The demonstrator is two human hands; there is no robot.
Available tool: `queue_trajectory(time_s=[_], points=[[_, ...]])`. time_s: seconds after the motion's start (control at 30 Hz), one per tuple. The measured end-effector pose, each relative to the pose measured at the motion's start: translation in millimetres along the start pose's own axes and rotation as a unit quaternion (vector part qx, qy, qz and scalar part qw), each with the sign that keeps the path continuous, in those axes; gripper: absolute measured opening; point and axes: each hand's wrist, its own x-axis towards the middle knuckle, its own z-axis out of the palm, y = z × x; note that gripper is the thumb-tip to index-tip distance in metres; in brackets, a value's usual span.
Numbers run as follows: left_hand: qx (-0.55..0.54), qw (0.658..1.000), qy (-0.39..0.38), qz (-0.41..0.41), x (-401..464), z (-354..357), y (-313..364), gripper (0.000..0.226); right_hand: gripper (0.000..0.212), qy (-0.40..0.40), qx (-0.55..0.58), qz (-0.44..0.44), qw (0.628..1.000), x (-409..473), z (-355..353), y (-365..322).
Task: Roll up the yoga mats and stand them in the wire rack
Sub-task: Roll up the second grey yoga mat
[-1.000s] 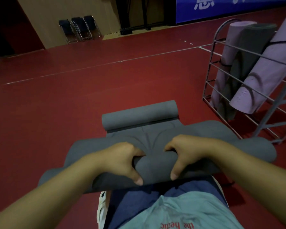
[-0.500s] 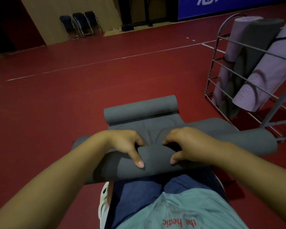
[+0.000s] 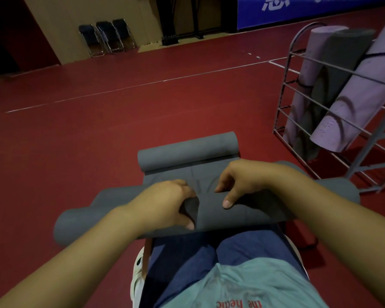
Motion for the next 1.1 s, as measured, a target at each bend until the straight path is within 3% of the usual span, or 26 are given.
queue_trajectory(time_s=[0.17, 0.33, 0.4, 0.53, 0.67, 0.77, 0.93, 1.1], points=[[0.006, 1.000, 0.000, -0.023, 8.7, 1.5, -0.8, 0.054, 0.050, 0.012, -0.024, 0.006, 1.000, 0.7, -1.7, -4.9], [-0.030, 0.998, -0.040, -0.035, 17.6, -10.2, -4.2, 0.050, 0.048, 0.155, -0.126, -0.006, 0.980, -14.7, 23.8, -16.3], [-0.061, 0.996, -0.054, -0.043, 20.3, -14.7, -5.8, 0.049, 0.050, 0.171, -0.138, -0.009, 0.975, -19.8, 36.8, -15.5], [-0.102, 0.990, -0.086, -0.046, 28.4, -21.6, -13.7, 0.044, 0.064, 0.167, -0.114, -0.012, 0.979, -21.1, 45.9, -10.6], [-0.128, 0.985, -0.094, -0.061, 32.8, -22.6, -18.8, 0.045, 0.064, 0.148, -0.099, -0.002, 0.984, -9.7, 35.3, -8.6], [-0.119, 0.989, -0.060, -0.060, 26.4, -15.9, -17.1, 0.045, 0.062, 0.140, -0.072, 0.004, 0.988, -5.8, 27.9, -6.6], [-0.028, 0.997, 0.060, -0.041, 7.3, -8.2, -9.1, 0.044, 0.057, 0.109, -0.039, 0.006, 0.993, 1.0, 15.7, -2.4], [0.032, 0.995, 0.075, -0.054, 5.6, 1.3, 0.3, 0.053, 0.055, 0.061, 0.001, 0.003, 0.998, 10.5, -1.7, 1.1]])
